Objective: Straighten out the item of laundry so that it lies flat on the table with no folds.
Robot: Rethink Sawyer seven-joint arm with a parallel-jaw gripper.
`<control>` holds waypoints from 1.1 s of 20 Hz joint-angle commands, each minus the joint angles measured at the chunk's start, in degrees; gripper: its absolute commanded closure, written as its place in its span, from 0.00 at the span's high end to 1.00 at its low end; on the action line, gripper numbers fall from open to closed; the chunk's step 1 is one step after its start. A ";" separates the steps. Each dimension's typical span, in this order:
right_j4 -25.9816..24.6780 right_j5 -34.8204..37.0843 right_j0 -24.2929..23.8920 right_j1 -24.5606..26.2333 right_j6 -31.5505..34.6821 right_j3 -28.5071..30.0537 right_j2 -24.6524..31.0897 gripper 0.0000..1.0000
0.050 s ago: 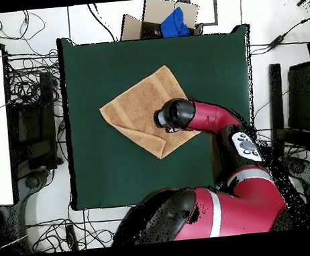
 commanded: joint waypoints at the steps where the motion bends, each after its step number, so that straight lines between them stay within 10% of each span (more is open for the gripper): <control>1: -0.22 -0.33 3.36 0.39 -2.80 0.68 5.33 0.00; 22: 4.57 -1.27 5.59 -1.30 1.08 2.24 5.42 0.00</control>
